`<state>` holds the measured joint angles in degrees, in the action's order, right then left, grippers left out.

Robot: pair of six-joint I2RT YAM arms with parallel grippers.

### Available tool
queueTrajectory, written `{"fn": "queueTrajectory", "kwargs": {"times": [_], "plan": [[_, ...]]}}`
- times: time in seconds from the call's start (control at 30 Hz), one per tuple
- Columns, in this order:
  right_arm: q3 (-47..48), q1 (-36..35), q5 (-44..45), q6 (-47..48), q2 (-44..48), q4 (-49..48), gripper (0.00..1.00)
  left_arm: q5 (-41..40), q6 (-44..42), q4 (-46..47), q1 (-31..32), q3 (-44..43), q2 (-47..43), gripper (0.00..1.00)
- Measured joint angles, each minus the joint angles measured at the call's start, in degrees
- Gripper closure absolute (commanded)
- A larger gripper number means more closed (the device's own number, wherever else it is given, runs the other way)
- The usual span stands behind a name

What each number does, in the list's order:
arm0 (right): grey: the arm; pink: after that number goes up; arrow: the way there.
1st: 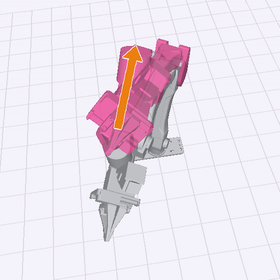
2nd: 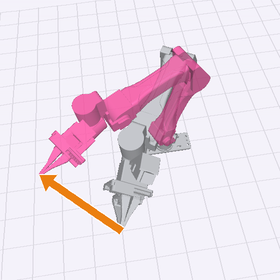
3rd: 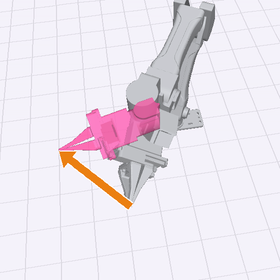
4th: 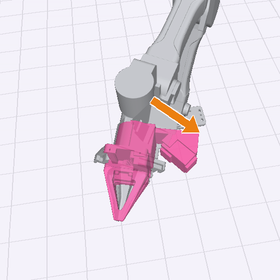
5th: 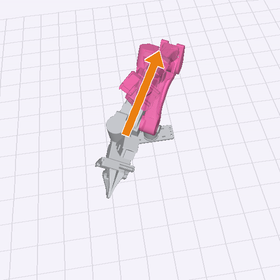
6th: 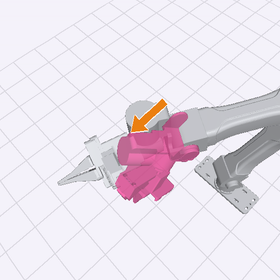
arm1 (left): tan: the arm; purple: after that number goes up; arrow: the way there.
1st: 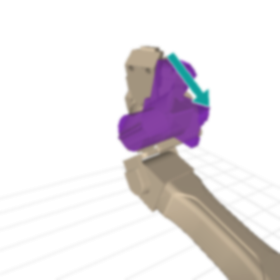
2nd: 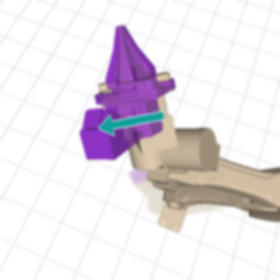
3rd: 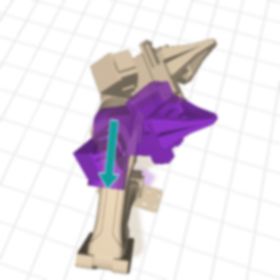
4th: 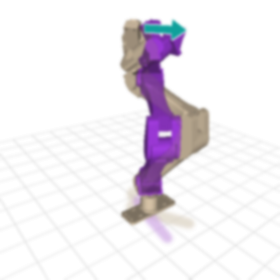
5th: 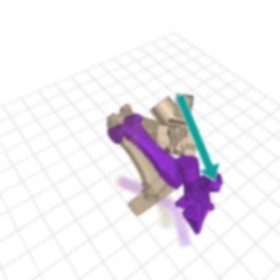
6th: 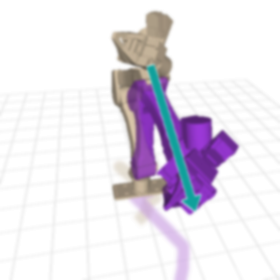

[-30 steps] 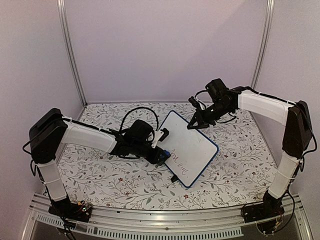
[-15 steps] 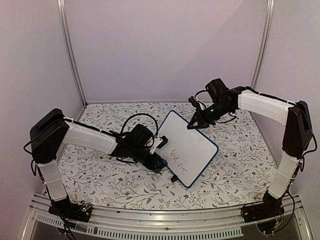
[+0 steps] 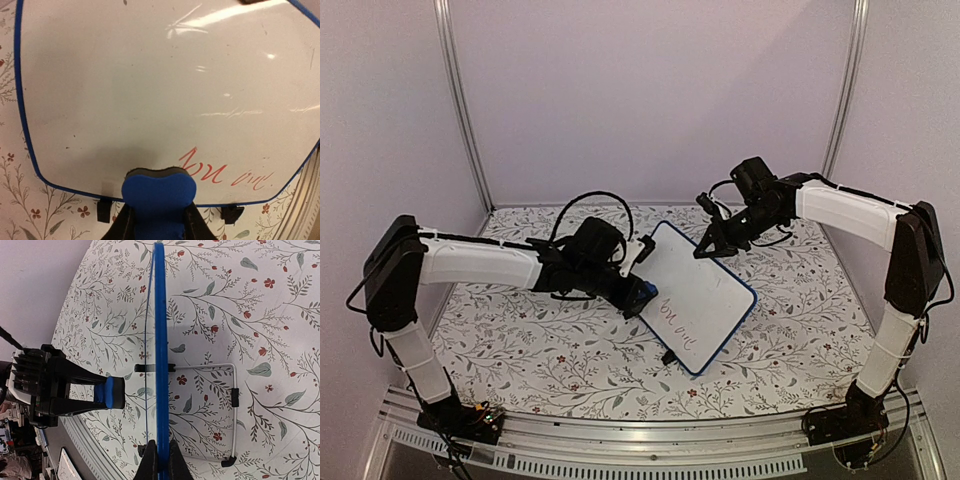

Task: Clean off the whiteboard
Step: Erase the whiteboard from the whiteboard stand.

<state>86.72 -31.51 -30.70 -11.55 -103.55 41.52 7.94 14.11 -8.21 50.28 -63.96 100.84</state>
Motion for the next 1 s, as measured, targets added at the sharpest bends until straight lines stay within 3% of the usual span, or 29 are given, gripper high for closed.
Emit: {"fn": "queueTrajectory", "kwargs": {"times": [0.3, 1.0], "plan": [[0.0, 0.0, 0.1, 0.0, 0.0, 0.2, 1.0, 0.5, 0.3, 1.4, -0.6, -1.5, 6.6, 1.0], [0.0, 0.1, 0.2, -0.1, 0.0, 0.3, 1.0, 3.7, 5.5, 6.4, 0.2, 4.2, 5.6, 1.0]]}}
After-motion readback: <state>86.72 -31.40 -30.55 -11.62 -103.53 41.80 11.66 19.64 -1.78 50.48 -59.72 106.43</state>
